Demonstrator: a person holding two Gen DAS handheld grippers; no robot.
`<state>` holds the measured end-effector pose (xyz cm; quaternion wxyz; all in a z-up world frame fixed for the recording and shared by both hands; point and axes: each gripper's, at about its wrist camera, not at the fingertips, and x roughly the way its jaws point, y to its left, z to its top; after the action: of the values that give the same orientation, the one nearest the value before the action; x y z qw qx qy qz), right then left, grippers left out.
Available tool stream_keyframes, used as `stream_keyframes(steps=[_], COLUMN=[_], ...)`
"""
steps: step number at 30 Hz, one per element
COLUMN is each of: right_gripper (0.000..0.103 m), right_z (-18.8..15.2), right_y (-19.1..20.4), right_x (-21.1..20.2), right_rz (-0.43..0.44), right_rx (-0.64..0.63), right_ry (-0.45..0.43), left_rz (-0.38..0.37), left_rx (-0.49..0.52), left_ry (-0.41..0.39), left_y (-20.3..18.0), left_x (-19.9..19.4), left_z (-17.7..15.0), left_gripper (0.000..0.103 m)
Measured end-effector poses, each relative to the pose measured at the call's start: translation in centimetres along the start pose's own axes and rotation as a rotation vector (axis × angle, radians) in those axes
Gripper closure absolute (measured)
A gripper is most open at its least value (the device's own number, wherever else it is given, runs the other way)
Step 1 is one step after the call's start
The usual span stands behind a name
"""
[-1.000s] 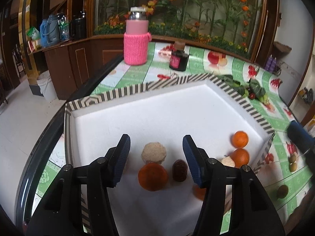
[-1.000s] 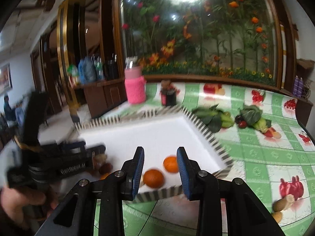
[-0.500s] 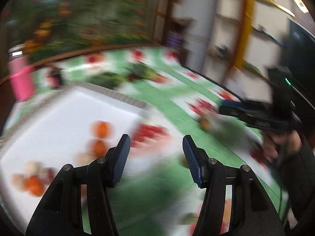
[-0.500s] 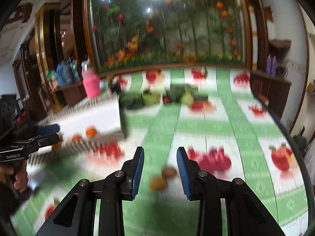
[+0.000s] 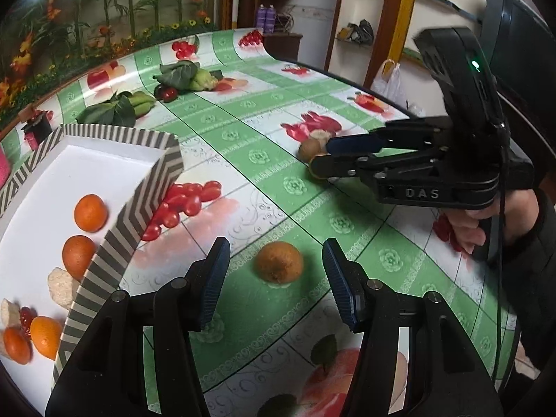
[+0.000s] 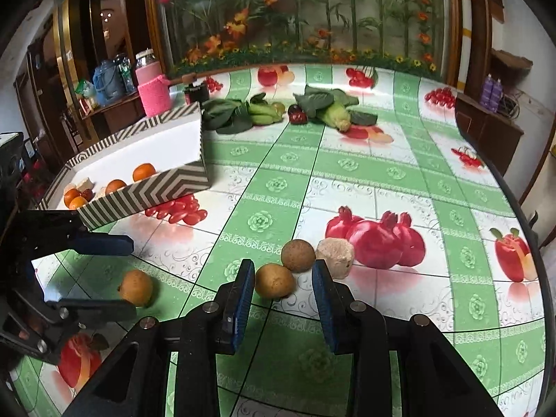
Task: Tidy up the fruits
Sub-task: 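Grasp a brown kiwi with the left tool while the right tool grasps another brown fruit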
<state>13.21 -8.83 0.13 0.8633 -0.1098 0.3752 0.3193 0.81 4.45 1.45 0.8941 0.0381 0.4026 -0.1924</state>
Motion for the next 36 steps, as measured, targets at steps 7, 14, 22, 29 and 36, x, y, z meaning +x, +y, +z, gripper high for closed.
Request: stream_keyframes(steps=[7, 14, 22, 29, 36], right_gripper=[0.077, 0.077, 0.077, 0.077, 0.078], right_z=[0.1, 0.0, 0.0, -0.1, 0.5], right_y=[1.1, 1.0, 1.9, 3.1, 4.0], right_x=[0.8, -0.2, -1.1, -1.3, -1.7], right_rz=[0.011, 0.038, 0.020, -0.017, -0.060], right_rx=[-0.034, -0.020, -0.055, -0.111, -0.099], right_ry=[0.041, -0.008, -0.055, -0.067, -0.123], left_rz=[0.000, 0.009, -0.005, -0.010, 0.007], left_rx=[0.015, 0.001, -0.036, -0.078, -0.161], left_ry=[0.029, 0.003, -0.046, -0.098, -0.143], left_y=[-0.3, 0.0, 0.4, 1.2, 3.4], left_x=[0.3, -0.3, -1.7, -3.4, -4.6], left_z=[-0.5, -0.4, -0.1, 0.2, 0.3], left_gripper=[0.076, 0.076, 0.076, 0.076, 0.076])
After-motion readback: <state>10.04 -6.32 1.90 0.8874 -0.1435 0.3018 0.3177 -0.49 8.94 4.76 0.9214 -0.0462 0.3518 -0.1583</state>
